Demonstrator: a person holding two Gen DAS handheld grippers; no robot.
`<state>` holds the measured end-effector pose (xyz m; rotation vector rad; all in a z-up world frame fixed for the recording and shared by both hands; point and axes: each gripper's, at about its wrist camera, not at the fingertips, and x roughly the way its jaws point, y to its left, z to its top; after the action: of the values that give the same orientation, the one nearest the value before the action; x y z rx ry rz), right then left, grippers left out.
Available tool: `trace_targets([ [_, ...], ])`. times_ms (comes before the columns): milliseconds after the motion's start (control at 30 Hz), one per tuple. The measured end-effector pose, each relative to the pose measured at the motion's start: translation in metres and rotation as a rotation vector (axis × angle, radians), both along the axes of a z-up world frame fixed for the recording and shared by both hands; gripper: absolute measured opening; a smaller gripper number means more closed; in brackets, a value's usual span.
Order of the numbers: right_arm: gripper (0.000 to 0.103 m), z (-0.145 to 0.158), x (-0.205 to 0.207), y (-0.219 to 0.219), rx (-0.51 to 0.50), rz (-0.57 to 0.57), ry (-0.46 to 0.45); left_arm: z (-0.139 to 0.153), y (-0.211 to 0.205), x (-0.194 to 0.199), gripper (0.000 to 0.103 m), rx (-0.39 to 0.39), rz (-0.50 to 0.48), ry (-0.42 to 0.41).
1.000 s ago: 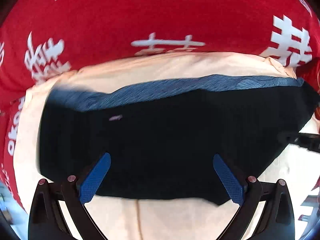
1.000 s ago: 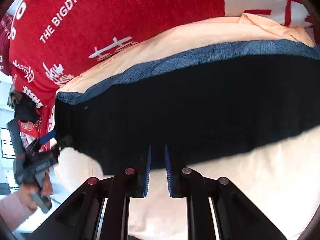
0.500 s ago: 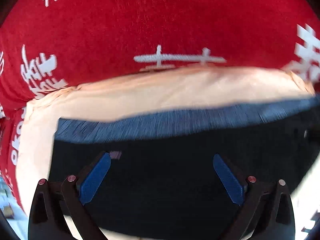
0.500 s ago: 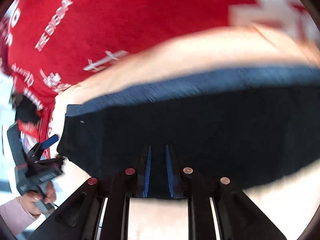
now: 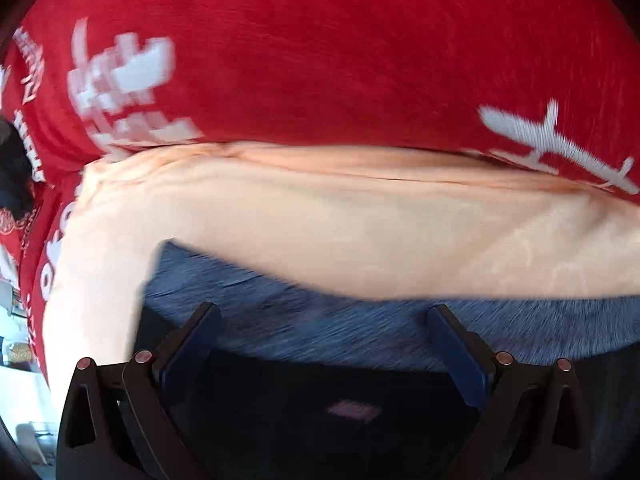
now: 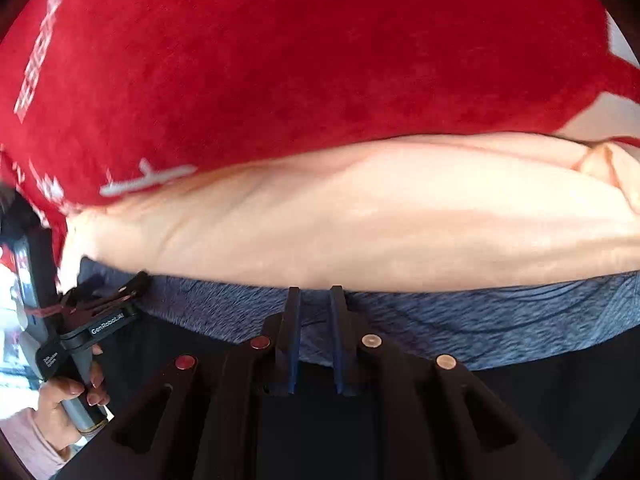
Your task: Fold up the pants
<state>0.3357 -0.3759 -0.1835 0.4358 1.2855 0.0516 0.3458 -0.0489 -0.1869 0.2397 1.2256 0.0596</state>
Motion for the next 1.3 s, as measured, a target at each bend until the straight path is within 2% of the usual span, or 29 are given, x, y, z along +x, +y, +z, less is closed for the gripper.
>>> trace_targets([
  [67,0.017,0.01,-0.005,0.0,0.031,0.011,0.008,0.014,0.02,-0.017,0.103,0.037,0.007,-0.016],
  [167,0.018,0.028,-0.028,0.01,0.14,0.05,-0.002,0.023,0.054,-0.045,0.103,0.079,0.044,-0.017],
  [267,0.02,0.038,-0.061,0.042,0.246,0.118,0.02,0.002,0.086,-0.058,0.103,0.107,0.078,0.057],
  [300,0.022,0.038,-0.073,0.052,0.294,0.133,0.037,-0.003,0.093,-0.065,0.103,0.066,0.076,0.074],
  [333,0.029,0.036,-0.089,0.066,0.355,0.141,0.056,-0.006,0.096,-0.067,0.103,0.055,0.073,0.074],
  [367,0.041,0.034,-0.102,0.076,0.406,0.139,0.078,-0.009,0.096,-0.072,0.103,0.053,0.055,0.07],
  [433,0.053,0.025,-0.127,0.093,0.491,0.119,0.133,-0.011,0.096,-0.075,0.103,0.045,0.038,0.057],
  [567,0.053,0.003,-0.149,0.111,0.528,0.054,0.2,-0.011,0.114,-0.073,0.103,-0.056,0.086,0.082],
  [667,0.052,-0.011,-0.15,0.101,0.58,-0.034,0.208,-0.009,0.116,-0.073,0.103,-0.063,0.068,0.083],
  [700,0.049,-0.013,-0.15,0.096,0.603,-0.066,0.194,-0.01,0.116,-0.073,0.103,-0.064,0.061,0.08],
  [767,0.016,-0.011,-0.146,0.091,0.605,-0.112,0.176,-0.012,0.12,-0.072,0.103,-0.081,0.055,0.074],
  [833,0.008,-0.012,-0.147,0.078,0.624,-0.142,0.167,-0.011,0.119,-0.075,0.103,-0.088,0.046,0.066],
  [967,0.007,-0.028,-0.166,0.088,0.573,-0.137,0.207,-0.007,0.117,-0.074,0.103,-0.066,0.045,0.083],
  [1067,0.007,-0.024,-0.174,0.08,0.557,-0.131,0.218,0.0,0.108,-0.074,0.103,0.002,0.04,0.102],
  [1167,0.008,-0.016,-0.177,0.075,0.47,-0.074,0.236,0.017,0.096,-0.08,0.103,0.044,0.016,0.082],
  [1233,0.008,-0.007,-0.182,0.064,0.42,-0.059,0.227,0.03,0.084,-0.086,0.103,0.043,-0.005,0.068],
  [1300,0.014,0.001,-0.187,0.05,0.389,-0.058,0.216,0.041,0.071,-0.093,0.103,0.028,-0.01,0.067],
])
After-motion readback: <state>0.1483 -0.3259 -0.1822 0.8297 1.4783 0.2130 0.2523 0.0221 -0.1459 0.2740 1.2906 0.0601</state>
